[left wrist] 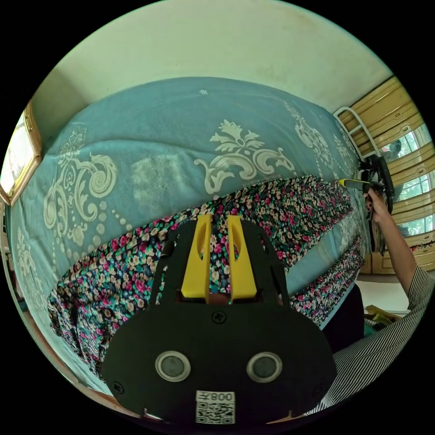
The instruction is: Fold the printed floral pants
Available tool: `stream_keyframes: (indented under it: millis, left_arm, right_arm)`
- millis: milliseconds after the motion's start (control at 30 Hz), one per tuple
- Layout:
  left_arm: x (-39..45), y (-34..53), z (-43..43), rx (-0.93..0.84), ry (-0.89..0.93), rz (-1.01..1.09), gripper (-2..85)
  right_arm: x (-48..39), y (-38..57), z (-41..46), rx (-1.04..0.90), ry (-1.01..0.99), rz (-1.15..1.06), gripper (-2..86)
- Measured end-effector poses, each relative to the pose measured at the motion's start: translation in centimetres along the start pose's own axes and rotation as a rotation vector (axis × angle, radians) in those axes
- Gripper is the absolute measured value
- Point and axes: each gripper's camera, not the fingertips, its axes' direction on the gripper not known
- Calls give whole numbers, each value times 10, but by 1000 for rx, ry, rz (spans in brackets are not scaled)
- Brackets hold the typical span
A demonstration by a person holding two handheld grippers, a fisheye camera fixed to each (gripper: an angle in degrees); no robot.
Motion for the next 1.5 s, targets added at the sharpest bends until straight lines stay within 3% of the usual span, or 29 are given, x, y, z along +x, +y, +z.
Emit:
stream_keyframes:
  millis: [167, 400, 533, 633, 767, 933, 1133, 1367, 1500]
  left_arm:
    - [14, -10, -2, 47, -5, 26, 13]
    - [27, -34, -5, 112, -2, 23, 11]
    - [31, -49, 16, 50, 32, -5, 32]
    - [34, -48, 10, 120, 85, -30, 51]
    - [41, -31, -4, 213, 154, -12, 60]
    - [62, 7, 10, 177, 194, 4, 61]
    - [88, 23, 39, 83, 198, 9, 63]
    - [143, -8, 55, 124, 327, 157, 60]
    - [224, -44, 76, 149, 442, 354, 61]
  right_arm:
    - [-3, -1, -7, 8, 4, -6, 5]
    - [-1, -8, -52, 191, 43, 0, 0]
    - [7, -32, -32, 102, 36, 42, 5]
    - [13, -44, -10, 7, 54, 82, 16]
    - [21, -46, -15, 62, 4, 130, 47]
    - [16, -26, -31, 155, -23, 101, 24]
    - [-2, -10, 3, 29, 59, 32, 33]
    - [5, -35, 10, 105, 0, 80, 54]
    - [11, -76, 25, 95, -14, 99, 63]
